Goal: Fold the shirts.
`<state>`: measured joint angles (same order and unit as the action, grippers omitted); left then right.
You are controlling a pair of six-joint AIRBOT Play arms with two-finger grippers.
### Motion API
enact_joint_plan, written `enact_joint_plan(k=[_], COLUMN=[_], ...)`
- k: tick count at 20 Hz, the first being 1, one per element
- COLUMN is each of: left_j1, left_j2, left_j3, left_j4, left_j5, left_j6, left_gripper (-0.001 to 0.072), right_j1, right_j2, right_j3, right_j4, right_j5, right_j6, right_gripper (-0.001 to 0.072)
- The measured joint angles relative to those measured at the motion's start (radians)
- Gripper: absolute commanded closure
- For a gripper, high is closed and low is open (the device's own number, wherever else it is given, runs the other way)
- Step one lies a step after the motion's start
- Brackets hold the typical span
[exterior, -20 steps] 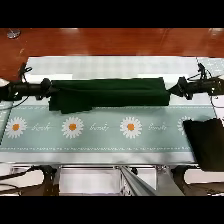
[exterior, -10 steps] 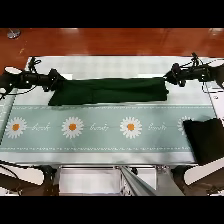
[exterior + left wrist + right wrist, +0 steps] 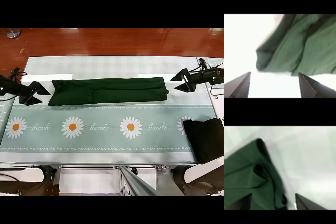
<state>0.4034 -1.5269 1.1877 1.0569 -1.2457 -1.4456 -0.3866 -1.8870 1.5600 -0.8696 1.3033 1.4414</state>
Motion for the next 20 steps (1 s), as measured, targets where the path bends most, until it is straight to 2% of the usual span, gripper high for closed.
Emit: enact_joint_plan(k=[5, 6, 7, 8, 9, 10, 11, 13, 15, 20], left_j1=[-0.117, -0.153, -0.192, -0.237, -0.278, -0.323, -0.362, -0.433, -0.499, -0.693], left_j2=[0.231, 0.256, 0.274, 0.286, 0.293, 0.296, 0.298, 0.298, 0.298, 0.269], left_j3=[-0.244, -0.268, -0.286, -0.299, -0.309, -0.316, -0.320, -0.325, -0.320, -0.262], left_j4=[-0.123, -0.151, -0.169, -0.194, -0.209, -0.224, -0.237, -0.254, -0.271, -0.286], left_j5=[0.126, 0.136, 0.142, 0.154, 0.171, 0.187, 0.212, 0.251, 0.285, 0.400], left_j6=[0.114, 0.130, 0.142, 0.152, 0.158, 0.164, 0.169, 0.182, 0.191, 0.201], left_gripper=[0.0006, 0.0006, 0.0007, 0.0009, 0.0116, 0.0595, 0.0687, 0.0687, 0.0688, 0.0690], right_j1=[0.085, 0.106, 0.126, 0.142, 0.155, 0.166, 0.175, 0.184, 0.187, 0.151], right_j2=[-0.043, -0.047, -0.051, -0.055, -0.057, -0.054, -0.050, -0.018, 0.051, 0.381], right_j3=[-0.002, -0.002, 0.000, 0.001, 0.003, 0.007, 0.008, 0.011, -0.001, -0.213], right_j4=[-0.024, -0.018, -0.016, -0.017, -0.002, 0.026, 0.036, 0.020, -0.068, -0.196], right_j5=[0.079, 0.079, 0.064, 0.047, 0.030, 0.027, 0.027, 0.040, 0.058, 0.036], right_j6=[0.000, -0.001, -0.003, -0.004, -0.004, -0.005, -0.007, -0.008, -0.008, -0.035], right_gripper=[0.0101, 0.0177, 0.0405, 0.0689, 0.0684, 0.0684, 0.0685, 0.0687, 0.0687, 0.0687])
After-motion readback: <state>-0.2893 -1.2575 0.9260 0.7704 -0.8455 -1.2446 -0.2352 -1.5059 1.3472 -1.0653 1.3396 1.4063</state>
